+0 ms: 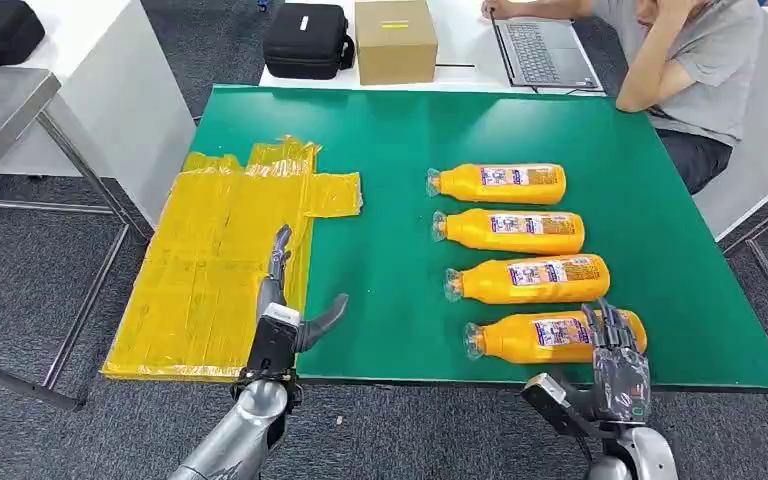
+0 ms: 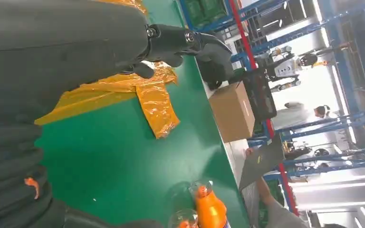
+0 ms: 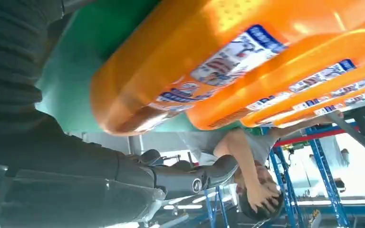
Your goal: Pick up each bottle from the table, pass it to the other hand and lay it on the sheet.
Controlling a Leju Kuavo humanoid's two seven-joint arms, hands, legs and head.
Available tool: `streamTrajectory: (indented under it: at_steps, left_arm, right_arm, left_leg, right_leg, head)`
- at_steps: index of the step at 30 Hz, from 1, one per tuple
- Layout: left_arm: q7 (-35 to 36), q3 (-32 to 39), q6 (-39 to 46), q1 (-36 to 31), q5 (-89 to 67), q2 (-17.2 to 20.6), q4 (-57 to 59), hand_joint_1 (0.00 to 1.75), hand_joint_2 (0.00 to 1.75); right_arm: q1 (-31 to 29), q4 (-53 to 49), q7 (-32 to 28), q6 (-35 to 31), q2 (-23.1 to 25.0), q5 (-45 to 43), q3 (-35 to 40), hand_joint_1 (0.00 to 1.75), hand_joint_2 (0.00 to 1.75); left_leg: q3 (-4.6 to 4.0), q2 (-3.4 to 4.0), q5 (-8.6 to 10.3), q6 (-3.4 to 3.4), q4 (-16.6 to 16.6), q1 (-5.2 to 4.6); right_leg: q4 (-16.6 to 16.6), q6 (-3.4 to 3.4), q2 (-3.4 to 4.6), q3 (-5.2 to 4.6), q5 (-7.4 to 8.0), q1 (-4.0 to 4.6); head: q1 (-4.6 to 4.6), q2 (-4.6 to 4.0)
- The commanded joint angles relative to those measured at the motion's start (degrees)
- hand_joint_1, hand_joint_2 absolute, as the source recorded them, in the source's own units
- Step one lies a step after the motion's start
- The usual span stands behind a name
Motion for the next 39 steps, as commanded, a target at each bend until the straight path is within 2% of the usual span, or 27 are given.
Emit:
streamTrajectory:
  at_steps: [1, 9, 12, 15, 19, 20, 21, 31, 35, 39]
  left_arm:
    - [0.2, -2.4, 0.7, -0.9, 0.6, 2.1, 1.8, 0.00, 1.75]
    - [0.2, -2.3, 0.8, -1.0, 0.9, 2.1, 2.0, 0.00, 1.75]
    - [0.2, -2.3, 0.9, -0.8, 0.9, 2.3, 1.8, 0.00, 1.75]
    - [0.2, -2.3, 0.4, -0.5, 1.1, 2.4, 1.8, 0.00, 1.75]
    - [0.2, -2.5, -0.2, -0.5, 1.2, 2.3, 2.0, 0.00, 1.75]
    - [0.2, -2.7, -0.4, -0.6, 1.1, 2.2, 2.3, 0.00, 1.75]
    - [0.2, -2.8, -1.1, -0.7, 1.4, 2.1, 2.8, 0.00, 1.75]
    - [0.2, -3.0, -1.2, -0.9, 1.1, 1.9, 3.4, 0.00, 1.75]
    - [0.2, -3.0, -1.2, -0.9, 1.1, 1.9, 3.4, 0.00, 1.75]
    - [0.2, -3.3, -1.8, -1.2, 0.7, 1.6, 4.3, 0.00, 1.75]
  right_arm:
    - [-5.9, 10.3, -0.8, -2.4, 0.6, -1.1, 4.4, 0.00, 1.75]
    - [-7.2, 11.8, -0.7, -2.5, 0.3, -1.5, 5.1, 0.00, 1.75]
    - [-7.3, 12.7, -0.7, -2.5, 0.3, -1.5, 5.3, 0.00, 1.75]
    - [-7.6, 14.1, -0.5, -2.6, 0.1, -0.9, 6.0, 0.00, 1.75]
    - [-7.9, 14.9, -0.3, -2.7, -0.1, -0.5, 6.4, 0.00, 1.75]
    - [-8.1, 15.2, 0.1, -2.5, -0.3, -0.1, 6.8, 0.00, 1.75]
    - [-8.2, 15.4, 0.6, -2.5, -0.5, 0.5, 7.0, 0.00, 1.75]
    - [-8.3, 15.6, 1.8, -2.4, -0.8, 1.8, 7.6, 0.00, 1.75]
    - [-8.3, 15.6, 1.8, -2.4, -0.8, 1.8, 7.6, 0.00, 1.75]
    - [-7.8, 14.7, 4.7, -2.2, -1.8, 5.0, 8.4, 0.00, 1.75]
  left_leg:
    - [0.28, 0.16, -0.09, -0.07, -0.1, 0.03]
    - [0.26, 0.14, -0.09, -0.06, -0.1, 0.02]
    - [0.51, 0.20, -0.21, -0.11, 0.0, 0.01]
    - [0.26, 0.12, -0.09, -0.06, -0.1, 0.02]
    - [0.52, 0.20, -0.22, -0.10, -0.1, 0.00]
    - [0.32, 0.13, -0.12, -0.07, -0.1, 0.02]
    - [0.56, 0.17, -0.24, -0.11, 0.0, 0.01]
    - [0.19, 0.06, -0.05, -0.05, 0.0, 0.01]
    - [0.39, 0.12, -0.12, -0.08, -0.1, 0.01]
    - [0.32, 0.07, -0.08, -0.06, -0.1, 0.01]
  right_leg:
    - [-0.1, -0.06, 0.12, 0.24, -0.05, 0.04]
    - [-0.1, -0.05, 0.10, 0.24, -0.05, 0.02]
    - [0.0, -0.09, 0.14, 0.46, -0.17, 0.03]
    - [-0.1, -0.06, 0.09, 0.25, -0.05, 0.02]
    - [0.0, -0.09, 0.14, 0.47, -0.18, 0.01]
    - [0.0, -0.06, 0.09, 0.30, -0.08, 0.03]
    - [0.0, -0.10, 0.10, 0.52, -0.21, 0.03]
    - [0.0, -0.04, 0.03, 0.19, -0.04, 0.02]
    - [0.0, -0.07, 0.06, 0.35, -0.10, 0.02]
    - [0.0, -0.06, 0.02, 0.28, -0.06, 0.02]
  head:
    - [0.00, 0.00]
    - [0.00, 0.00]
    - [0.00, 0.00]
    - [-0.02, 0.00]
    - [0.00, 0.00]
    - [0.00, 0.00]
    - [0.00, 0.00]
    - [0.02, 0.00]
    - [0.00, -0.02]
    - [0.00, 0.00]
